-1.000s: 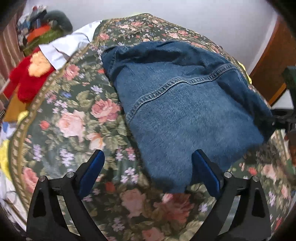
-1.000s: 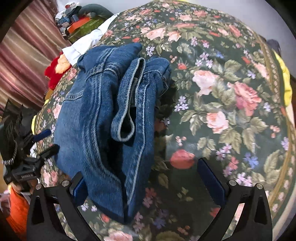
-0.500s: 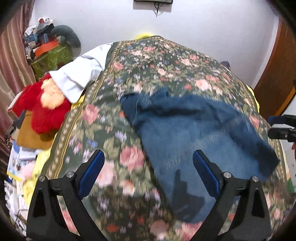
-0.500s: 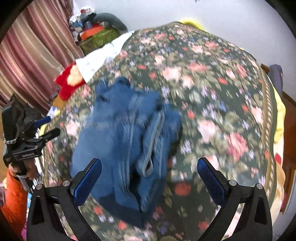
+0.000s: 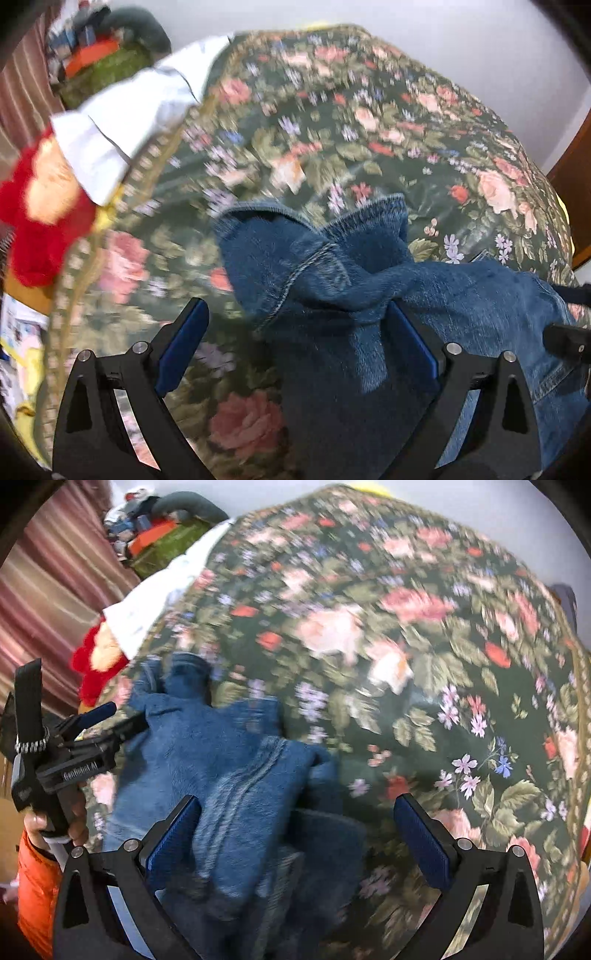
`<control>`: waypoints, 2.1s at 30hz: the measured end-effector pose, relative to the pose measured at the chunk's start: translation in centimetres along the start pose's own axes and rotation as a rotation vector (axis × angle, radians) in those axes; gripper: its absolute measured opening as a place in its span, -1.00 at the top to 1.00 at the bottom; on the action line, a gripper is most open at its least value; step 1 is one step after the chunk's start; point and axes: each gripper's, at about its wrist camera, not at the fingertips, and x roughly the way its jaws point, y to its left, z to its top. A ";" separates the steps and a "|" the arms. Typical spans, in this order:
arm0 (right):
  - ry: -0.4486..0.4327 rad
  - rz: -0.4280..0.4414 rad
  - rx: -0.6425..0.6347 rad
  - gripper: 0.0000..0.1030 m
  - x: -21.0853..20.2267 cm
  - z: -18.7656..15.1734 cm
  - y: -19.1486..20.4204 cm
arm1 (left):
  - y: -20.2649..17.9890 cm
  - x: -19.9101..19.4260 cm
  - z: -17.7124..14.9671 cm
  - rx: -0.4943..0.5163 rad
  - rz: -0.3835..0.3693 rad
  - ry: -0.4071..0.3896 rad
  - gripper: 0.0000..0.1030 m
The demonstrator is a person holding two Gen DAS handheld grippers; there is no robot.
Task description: Fold large clothes
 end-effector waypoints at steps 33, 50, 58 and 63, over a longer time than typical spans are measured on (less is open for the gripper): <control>0.036 0.045 -0.056 -1.00 -3.9 -7.1 2.2 | 2.3 -7.5 -10.0 -0.044 -0.295 0.021 -0.89; 0.196 0.311 0.086 -0.99 4.1 -4.7 0.7 | 1.2 2.0 -8.4 -0.293 -0.651 0.202 -0.96; 0.136 0.294 0.084 -0.43 2.2 -5.0 1.5 | -0.9 -2.3 -7.4 -0.143 -0.572 0.137 -0.52; 0.093 0.291 0.077 -0.22 -0.5 -5.8 3.2 | -2.4 -7.1 -6.4 -0.044 -0.520 0.057 -0.37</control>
